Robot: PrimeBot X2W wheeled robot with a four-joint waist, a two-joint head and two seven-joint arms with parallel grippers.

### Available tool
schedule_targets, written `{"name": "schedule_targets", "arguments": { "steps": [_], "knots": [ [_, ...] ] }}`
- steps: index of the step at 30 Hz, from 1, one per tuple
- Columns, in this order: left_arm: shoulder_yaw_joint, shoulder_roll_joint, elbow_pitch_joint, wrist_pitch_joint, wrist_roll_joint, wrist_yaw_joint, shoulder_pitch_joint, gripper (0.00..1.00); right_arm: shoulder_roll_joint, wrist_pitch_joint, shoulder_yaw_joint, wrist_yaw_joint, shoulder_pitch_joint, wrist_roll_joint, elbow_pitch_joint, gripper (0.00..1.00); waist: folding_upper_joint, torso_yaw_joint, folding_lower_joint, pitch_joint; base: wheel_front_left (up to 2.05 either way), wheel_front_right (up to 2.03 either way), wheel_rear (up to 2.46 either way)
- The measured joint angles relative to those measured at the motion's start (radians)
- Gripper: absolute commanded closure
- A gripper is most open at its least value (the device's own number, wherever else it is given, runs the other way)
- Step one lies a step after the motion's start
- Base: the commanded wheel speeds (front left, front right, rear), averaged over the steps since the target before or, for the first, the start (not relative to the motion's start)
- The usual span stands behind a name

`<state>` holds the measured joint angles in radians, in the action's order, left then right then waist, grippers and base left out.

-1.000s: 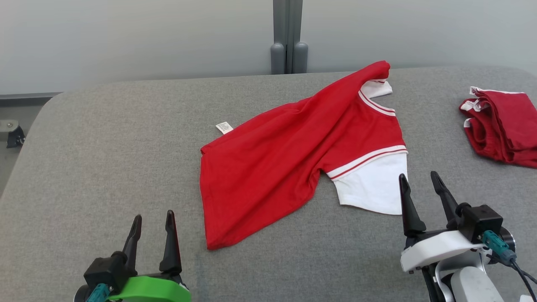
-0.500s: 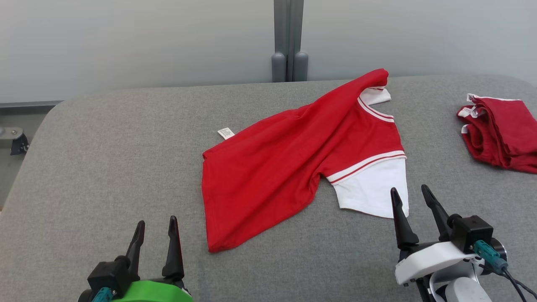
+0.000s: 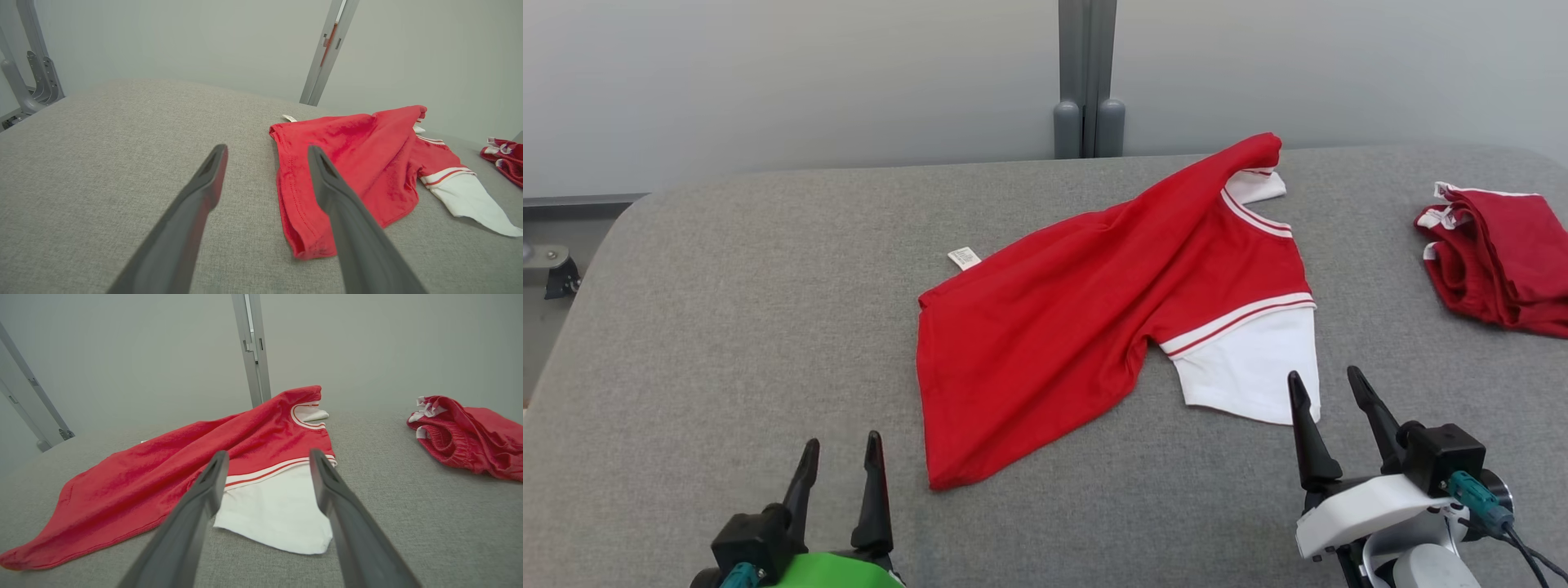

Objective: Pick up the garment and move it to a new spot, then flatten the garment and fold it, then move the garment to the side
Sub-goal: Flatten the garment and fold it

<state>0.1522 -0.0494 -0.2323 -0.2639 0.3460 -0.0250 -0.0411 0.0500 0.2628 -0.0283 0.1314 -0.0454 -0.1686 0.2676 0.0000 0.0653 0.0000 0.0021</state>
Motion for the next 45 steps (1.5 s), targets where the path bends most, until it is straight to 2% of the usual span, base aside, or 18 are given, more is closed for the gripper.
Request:
{"name": "schedule_targets", "arguments": {
  "steps": [5,8,11,17,28,29,30,31,32,36,45],
  "knots": [
    [0.049,0.0,-0.075,0.045,0.0,-0.01,0.001,0.0,0.0,0.0,0.022,0.0,0.0,-0.004,0.017,0.0,0.0,-0.003,0.0,0.008,0.0,0.0,0.0],
    [0.094,0.0,-0.123,0.116,0.046,-0.013,0.006,0.0,0.0,0.0,0.029,0.0,-0.002,-0.005,0.023,0.0,0.0,-0.005,0.0,0.015,0.0,0.0,0.0],
    [0.138,0.001,-0.154,0.172,0.149,-0.013,0.029,0.0,0.0,0.0,0.028,0.0,-0.006,-0.005,0.026,0.0,0.0,-0.008,0.0,0.022,0.0,0.0,0.0],
    [0.18,0.001,-0.207,0.232,0.328,0.045,0.096,0.0,0.0,0.0,0.019,0.0,-0.022,-0.005,0.035,0.0,0.0,-0.021,0.0,0.038,0.0,0.0,0.0],
    [0.211,0.001,-0.298,0.221,0.523,0.115,0.179,0.0,0.0,0.0,0.022,0.0,-0.042,-0.004,0.051,0.0,0.0,-0.052,0.0,0.071,0.0,0.0,0.0],
    [0.214,0.001,-0.305,0.218,0.529,0.115,0.185,0.03,0.0,0.0,0.022,0.0,-0.043,-0.004,0.051,0.0,0.0,-0.053,0.0,0.074,0.0,0.0,0.0],
    [0.218,0.001,-0.313,0.214,0.543,0.118,0.192,0.15,0.0,0.0,0.022,0.0,-0.043,-0.003,0.053,0.0,0.0,-0.055,0.0,0.076,0.0,0.0,0.0],
    [0.224,0.001,-0.319,0.211,0.554,0.12,0.198,0.2,0.0,0.0,0.023,0.0,-0.044,-0.003,0.055,0.0,0.0,-0.056,0.0,0.079,0.0,0.0,0.0],
    [0.229,0.001,-0.325,0.209,0.562,0.122,0.203,0.41,0.0,0.0,0.023,0.0,-0.045,-0.003,0.057,0.0,0.0,-0.057,0.0,0.081,0.0,0.0,0.0],
    [0.253,0.0,-0.355,0.201,0.588,0.122,0.226,1.0,0.0,0.0,0.027,0.0,-0.053,0.001,0.097,0.0,0.0,-0.058,0.0,0.087,0.0,0.0,0.0],
    [0.286,0.001,-0.368,0.155,0.603,0.11,0.254,1.0,0.0,-0.051,0.083,0.0,-0.139,0.018,0.295,0.0,0.0,-0.047,0.0,0.094,0.0,0.0,0.0]
  ]
}}
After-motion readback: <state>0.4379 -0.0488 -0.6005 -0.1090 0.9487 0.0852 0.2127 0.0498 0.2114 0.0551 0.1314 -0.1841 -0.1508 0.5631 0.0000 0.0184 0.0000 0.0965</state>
